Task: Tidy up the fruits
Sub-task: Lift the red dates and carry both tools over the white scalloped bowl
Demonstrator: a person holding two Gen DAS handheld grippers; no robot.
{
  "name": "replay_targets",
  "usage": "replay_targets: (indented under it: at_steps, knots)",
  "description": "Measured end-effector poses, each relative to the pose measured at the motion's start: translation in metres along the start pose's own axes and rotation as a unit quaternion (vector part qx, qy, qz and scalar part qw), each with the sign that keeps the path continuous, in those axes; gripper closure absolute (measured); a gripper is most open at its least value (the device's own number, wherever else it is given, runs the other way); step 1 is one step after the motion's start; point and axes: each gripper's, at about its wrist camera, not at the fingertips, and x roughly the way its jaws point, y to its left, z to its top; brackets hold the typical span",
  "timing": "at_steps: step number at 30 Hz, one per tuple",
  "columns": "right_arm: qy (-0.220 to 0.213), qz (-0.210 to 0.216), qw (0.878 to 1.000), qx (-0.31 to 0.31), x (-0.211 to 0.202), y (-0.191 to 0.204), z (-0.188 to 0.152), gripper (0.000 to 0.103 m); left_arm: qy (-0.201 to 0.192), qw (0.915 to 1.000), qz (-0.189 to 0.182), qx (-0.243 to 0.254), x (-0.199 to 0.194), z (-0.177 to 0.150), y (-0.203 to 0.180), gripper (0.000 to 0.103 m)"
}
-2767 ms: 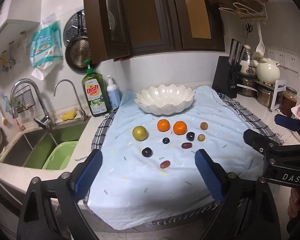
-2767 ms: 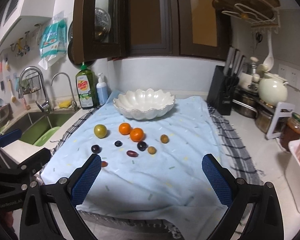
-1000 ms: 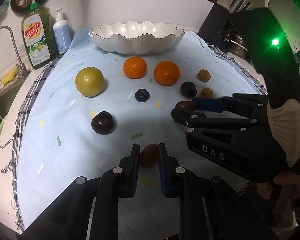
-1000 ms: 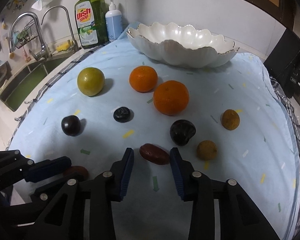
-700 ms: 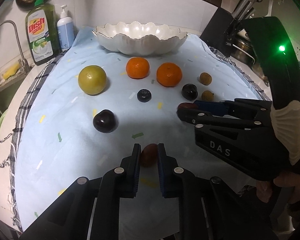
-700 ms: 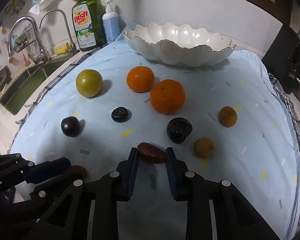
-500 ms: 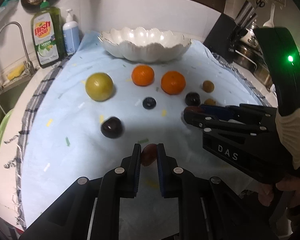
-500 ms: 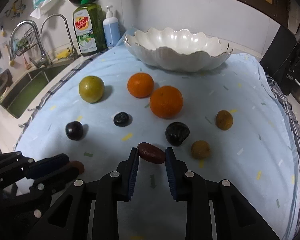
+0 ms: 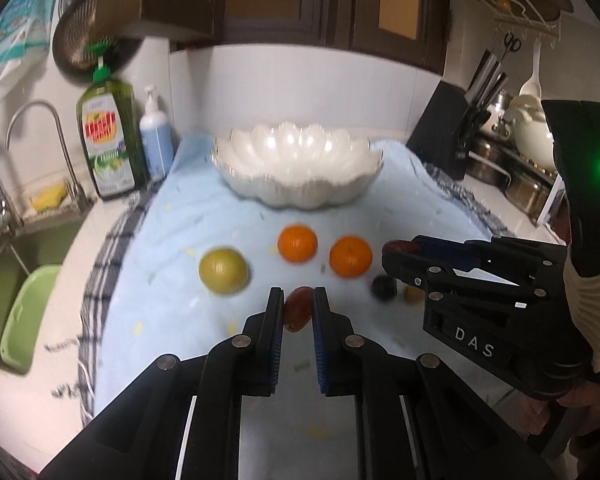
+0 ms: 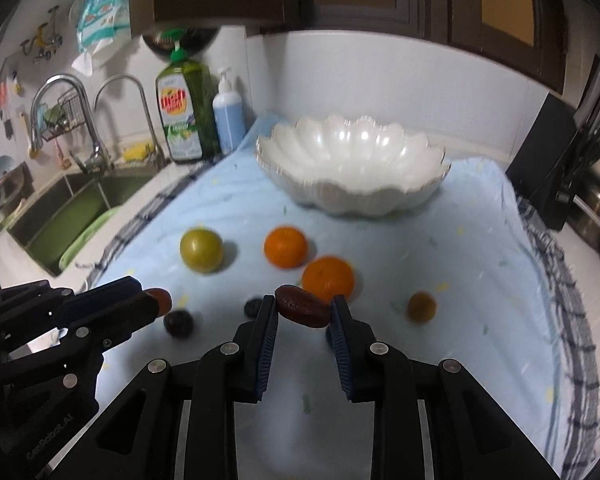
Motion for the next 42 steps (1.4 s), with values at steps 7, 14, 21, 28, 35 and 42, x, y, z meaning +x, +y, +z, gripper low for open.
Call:
replay_targets:
  at_steps: [7,14,21,28,35,42]
  knots:
    - [-0.043,-0.018,0.999,0.002,-0.014,-0.007,0.029,0.075,-0.053,0.9984,0.005,0.017,-0.005,0.038,-0.001,0.089]
    - [-0.079,-0.037,0.996,0.002,-0.017,-0.016,0.066,0.075,-0.094,0.9953,0.004,0.024,0.003,0.081,0.002,0.089]
    - [-0.108,-0.073,0.991,-0.012,-0.004,-0.029,0.106,0.075,-0.102,0.9944,-0.010,0.023,0.028,0.122,0.006,0.089]
    - [-0.101,-0.085,0.991,-0.012,0.025,-0.048,0.140,0.075,-0.099,0.9946,0.000,0.032,0.064,0.160,0.011,0.089]
    - [-0.081,-0.081,0.993,-0.019,0.060,-0.063,0.168,0.075,-0.077,0.9963,0.003,0.039,0.106,0.192,0.015,0.089]
    - [-0.029,-0.063,0.998,-0.005,0.114,-0.085,0.187,0.075,-0.020,0.9996,-0.001,0.021,0.168,0.214,0.025,0.089]
